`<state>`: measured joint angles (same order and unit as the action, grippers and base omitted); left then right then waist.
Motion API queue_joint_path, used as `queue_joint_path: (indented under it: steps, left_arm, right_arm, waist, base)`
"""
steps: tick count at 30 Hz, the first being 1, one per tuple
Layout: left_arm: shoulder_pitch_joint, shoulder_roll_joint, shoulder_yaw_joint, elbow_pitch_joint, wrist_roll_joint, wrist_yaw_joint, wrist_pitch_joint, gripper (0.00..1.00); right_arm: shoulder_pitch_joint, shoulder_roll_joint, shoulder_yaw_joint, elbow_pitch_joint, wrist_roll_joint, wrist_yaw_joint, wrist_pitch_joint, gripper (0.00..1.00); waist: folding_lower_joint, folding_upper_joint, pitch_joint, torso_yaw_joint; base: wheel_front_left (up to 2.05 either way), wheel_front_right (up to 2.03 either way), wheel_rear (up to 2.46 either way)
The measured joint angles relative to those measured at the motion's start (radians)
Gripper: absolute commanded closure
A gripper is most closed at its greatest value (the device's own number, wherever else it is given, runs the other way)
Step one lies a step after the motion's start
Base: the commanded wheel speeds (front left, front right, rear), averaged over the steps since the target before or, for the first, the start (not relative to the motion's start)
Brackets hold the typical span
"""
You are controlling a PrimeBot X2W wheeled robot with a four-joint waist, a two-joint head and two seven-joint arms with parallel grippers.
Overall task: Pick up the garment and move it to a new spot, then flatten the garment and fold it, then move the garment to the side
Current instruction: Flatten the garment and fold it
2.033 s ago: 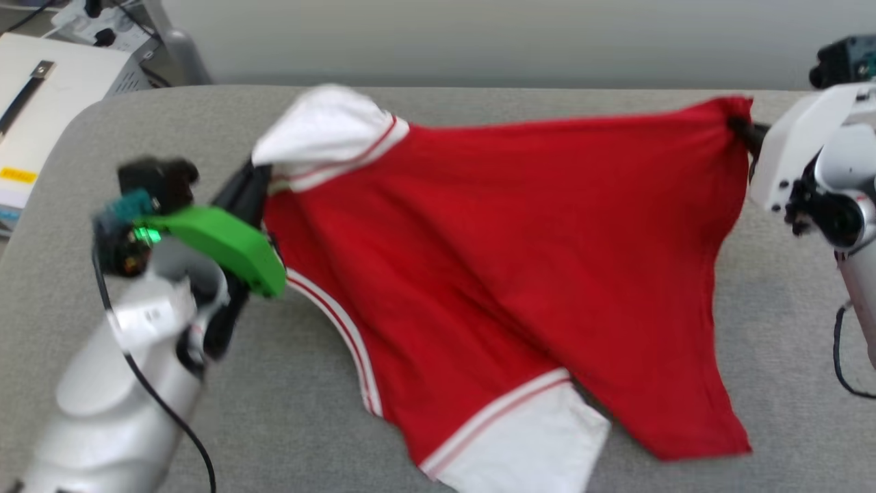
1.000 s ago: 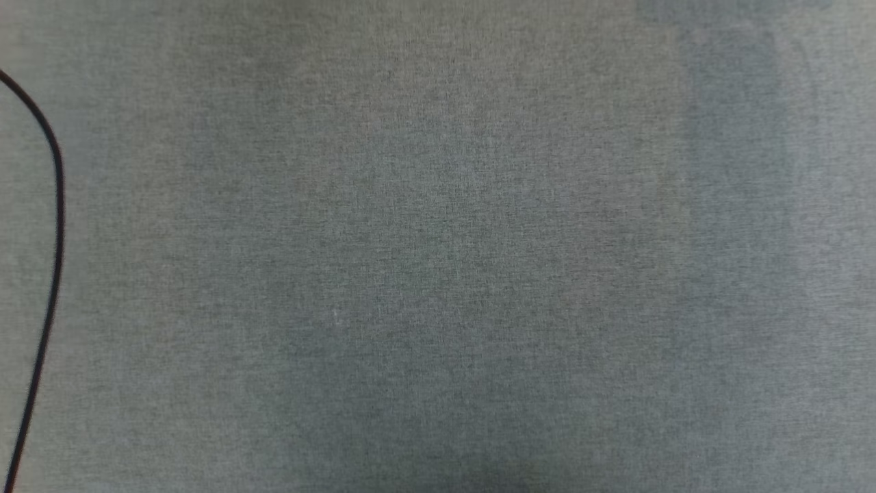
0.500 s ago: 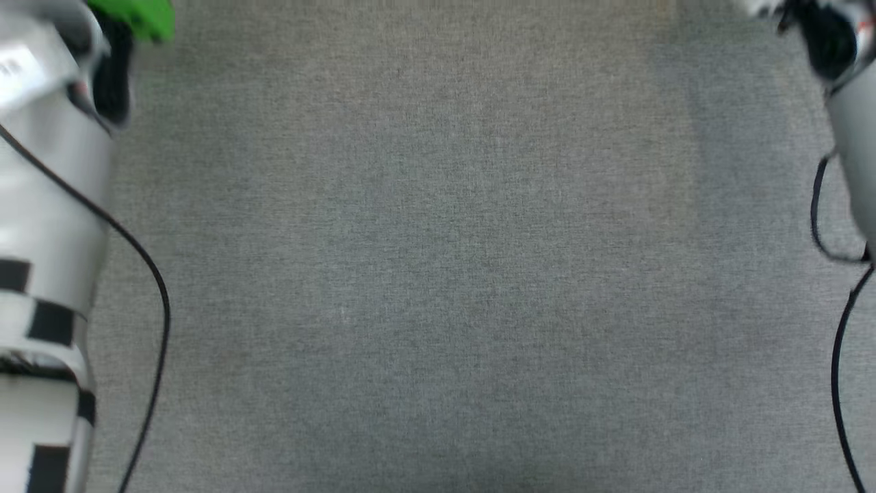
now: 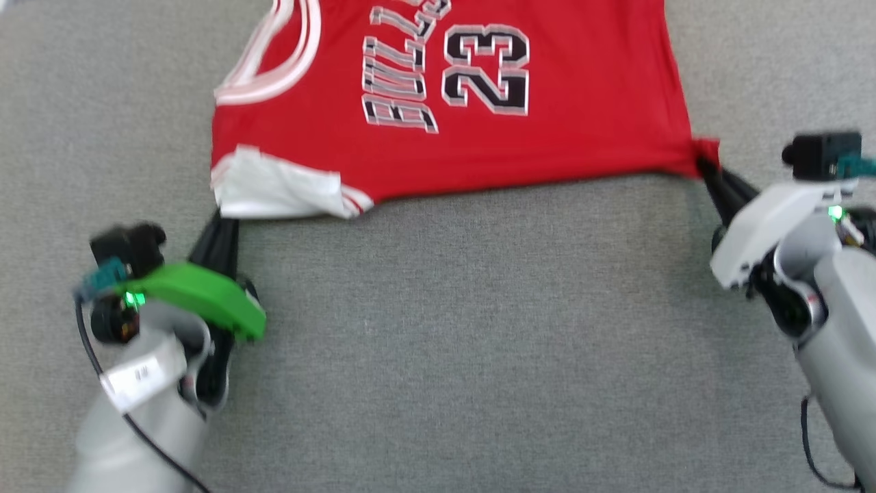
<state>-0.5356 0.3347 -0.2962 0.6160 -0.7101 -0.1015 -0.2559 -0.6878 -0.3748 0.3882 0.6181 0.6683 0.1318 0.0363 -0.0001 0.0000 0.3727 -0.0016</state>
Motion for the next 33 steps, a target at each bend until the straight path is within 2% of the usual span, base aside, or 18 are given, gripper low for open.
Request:
queue_joint_path:
  steps: [6,11,19,22,25,28,33]
  left_arm:
    - [0.246,0.005,0.01,-0.158,0.003,0.059,0.002,1.0]
    - [0.461,0.029,0.031,-0.356,-0.013,0.148,0.044,1.0]
    - [0.723,0.073,0.041,-0.637,-0.032,0.278,0.155,1.0]
    - [0.795,0.091,0.038,-0.728,-0.036,0.317,0.204,1.0]
    - [0.826,0.105,0.038,-0.773,-0.038,0.338,0.23,1.0]
    - [0.821,0.109,0.035,-0.791,-0.04,0.339,0.249,1.0]
    - [0.738,0.12,0.017,-0.754,-0.047,0.316,0.291,1.0]
  right_arm:
    - [0.257,-0.011,-0.068,-0.135,0.012,0.0,0.02,1.0]
    - [0.471,0.003,-0.156,-0.297,-0.021,0.001,0.083,1.0]
    - [0.755,0.081,-0.317,-0.543,-0.113,0.001,0.24,1.0]
    - [0.865,0.142,-0.381,-0.642,-0.139,0.001,0.322,1.0]
    - [0.927,0.192,-0.417,-0.709,-0.146,0.0,0.38,1.0]
    - [0.937,0.212,-0.425,-0.747,-0.163,0.0,0.418,1.0]
    - [0.877,0.201,-0.417,-0.752,-0.215,0.0,0.436,1.0]
  waist:
    - [0.0,0.0,-0.098,0.005]
    - [0.0,0.0,-0.178,0.006]
    - [-0.0001,0.0,-0.268,0.003]
    - [-0.0001,0.0,-0.296,0.006]
    - [-0.0001,0.0,-0.313,0.008]
    - [-0.0001,0.0,-0.319,0.009]
    - [0.0,0.0,-0.297,0.005]
  base:
    - [0.0,0.0,0.0]
    - [0.0,0.0,0.0]
    - [0.0,0.0,0.0]
    - [0.0,0.0,0.0]
    - [0.0,0.0,0.0]
    - [0.0,0.0,0.0]
    - [0.0,0.0,0.0]
